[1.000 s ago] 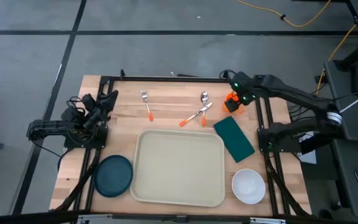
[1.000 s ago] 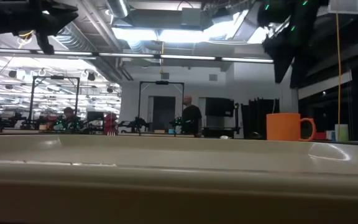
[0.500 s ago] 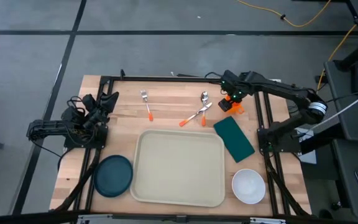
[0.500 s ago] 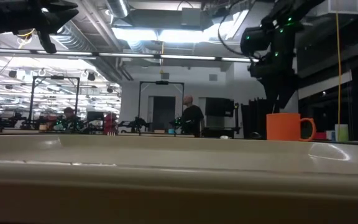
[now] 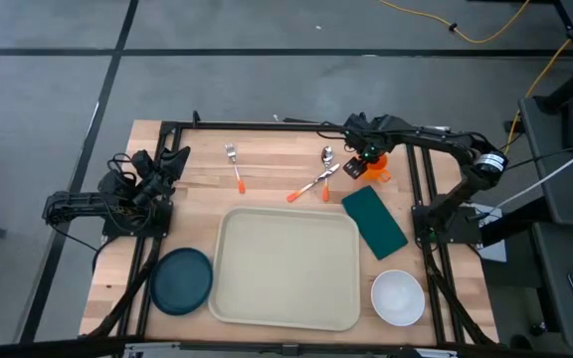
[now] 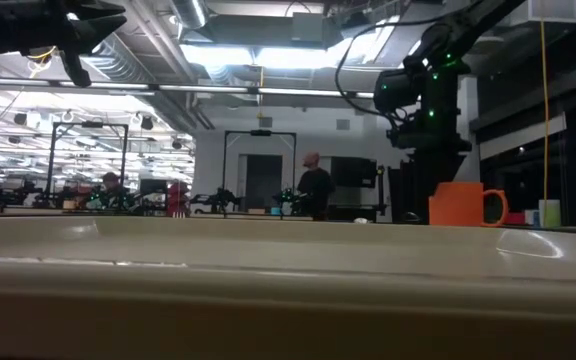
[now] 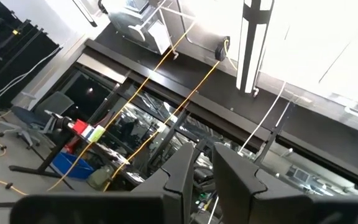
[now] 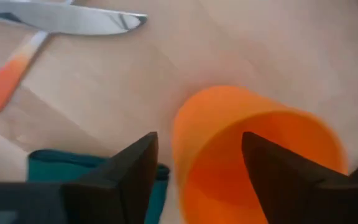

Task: Set up tray
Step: Put the orange mug on the light brown serving tray, then put the blue plate on the light brown serving tray to the bottom of the orange mug

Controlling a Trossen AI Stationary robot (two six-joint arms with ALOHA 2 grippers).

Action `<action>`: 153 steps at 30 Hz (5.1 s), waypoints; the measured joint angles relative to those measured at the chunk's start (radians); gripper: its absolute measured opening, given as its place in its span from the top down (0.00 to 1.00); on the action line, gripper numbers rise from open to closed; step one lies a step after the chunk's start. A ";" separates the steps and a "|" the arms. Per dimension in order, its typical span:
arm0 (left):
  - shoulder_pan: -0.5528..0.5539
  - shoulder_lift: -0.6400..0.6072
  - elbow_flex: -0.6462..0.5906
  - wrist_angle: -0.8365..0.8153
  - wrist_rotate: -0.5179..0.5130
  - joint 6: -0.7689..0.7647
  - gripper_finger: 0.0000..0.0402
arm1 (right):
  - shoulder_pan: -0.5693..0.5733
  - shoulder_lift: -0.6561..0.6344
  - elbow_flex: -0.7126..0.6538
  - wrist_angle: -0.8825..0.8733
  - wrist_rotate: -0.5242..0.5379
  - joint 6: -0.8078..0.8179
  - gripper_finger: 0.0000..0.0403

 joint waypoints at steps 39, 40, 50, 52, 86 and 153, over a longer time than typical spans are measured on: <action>0.000 0.000 0.000 0.038 -0.116 0.077 0.87 | 0.495 0.080 0.791 -0.101 -0.240 -0.256 0.97; 0.000 0.000 0.000 0.044 -0.132 0.084 0.87 | 0.527 0.110 0.823 -0.086 -0.236 -0.273 0.97; 0.000 -0.001 0.000 0.077 -0.125 0.101 0.86 | 0.650 0.481 1.184 -0.121 -0.228 -0.337 0.97; 0.000 -0.001 0.000 0.076 -0.122 0.101 0.87 | 0.648 0.549 1.240 -0.128 -0.231 -0.340 0.97; 0.000 0.000 -0.001 0.056 -0.065 0.098 0.86 | 0.696 0.814 1.239 -0.028 -0.204 -0.479 0.97; -0.001 0.006 0.000 0.006 -0.074 0.083 0.86 | 0.494 0.092 1.260 -0.200 -0.089 -0.311 0.58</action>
